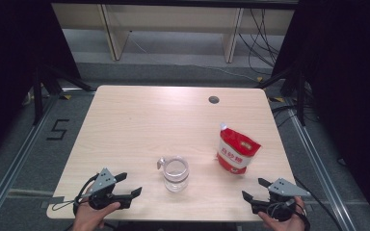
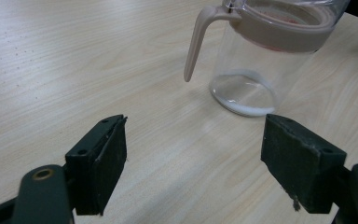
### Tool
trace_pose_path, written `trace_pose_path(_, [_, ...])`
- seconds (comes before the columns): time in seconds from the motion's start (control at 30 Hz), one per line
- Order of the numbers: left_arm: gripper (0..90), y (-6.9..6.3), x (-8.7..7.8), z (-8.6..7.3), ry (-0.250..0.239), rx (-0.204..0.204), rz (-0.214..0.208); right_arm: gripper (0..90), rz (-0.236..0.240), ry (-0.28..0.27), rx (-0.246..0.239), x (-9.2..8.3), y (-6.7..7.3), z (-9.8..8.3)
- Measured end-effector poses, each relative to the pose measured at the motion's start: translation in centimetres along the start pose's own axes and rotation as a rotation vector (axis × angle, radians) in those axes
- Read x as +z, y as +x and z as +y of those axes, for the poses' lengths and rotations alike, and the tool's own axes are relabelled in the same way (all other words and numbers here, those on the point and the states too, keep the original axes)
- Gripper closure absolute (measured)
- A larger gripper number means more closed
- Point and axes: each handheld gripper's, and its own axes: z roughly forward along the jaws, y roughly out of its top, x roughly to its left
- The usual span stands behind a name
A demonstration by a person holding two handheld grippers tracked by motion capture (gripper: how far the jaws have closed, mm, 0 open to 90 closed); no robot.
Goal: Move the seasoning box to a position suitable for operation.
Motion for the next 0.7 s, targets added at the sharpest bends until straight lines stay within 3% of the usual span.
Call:
trace_pose_path(0.1, [22.0, 0.1, 0.1, 0.1, 0.003, 0.013, 0.007, 23.7, -0.001, -0.008, 0.005, 0.0, -0.1, 0.0])
trace_pose_path(0.13, [22.3, 0.1, 0.1, 0.1, 0.003, 0.013, 0.007, 23.6, -0.007, -0.004, 0.029, -0.1, 0.1, 0.0])
trace_pose_path(0.2, [24.0, 0.1, 0.2, 0.3, 0.014, 0.034, 0.016, 23.4, -0.005, -0.003, 0.004, -0.2, -0.2, 0.1])
trace_pose_path(0.37, [24.2, 0.1, 1.8, 1.1, 0.023, 0.071, 0.006, 23.8, -0.003, -0.019, 0.031, -0.1, -0.2, 0.0])
trace_pose_path(0.47, [24.9, 0.3, 2.4, 1.3, 0.035, 0.102, 0.005, 24.5, 0.006, -0.021, 0.018, -0.1, -0.3, 0.0])
trace_pose_path(0.5, [25.8, 0.4, 3.0, 1.6, 0.037, 0.076, 0.003, 24.5, -0.005, -0.020, 0.015, -0.1, -0.2, 0.0])
trace_pose_path(0.6, [31.7, 0.7, 3.5, 2.0, 0.032, 0.103, 0.001, 24.6, 0.002, -0.028, 0.028, -0.2, -0.1, 0.1])
trace_pose_path(0.63, [34.1, 0.7, 4.0, 2.4, 0.020, 0.102, -0.004, 24.6, 0.001, -0.043, -0.001, -0.2, -0.3, 0.2])
trace_pose_path(0.7, [38.5, 0.8, 4.5, 2.8, 0.016, 0.112, -0.004, 24.6, 0.006, -0.048, 0.001, -0.2, -0.3, 0.1])
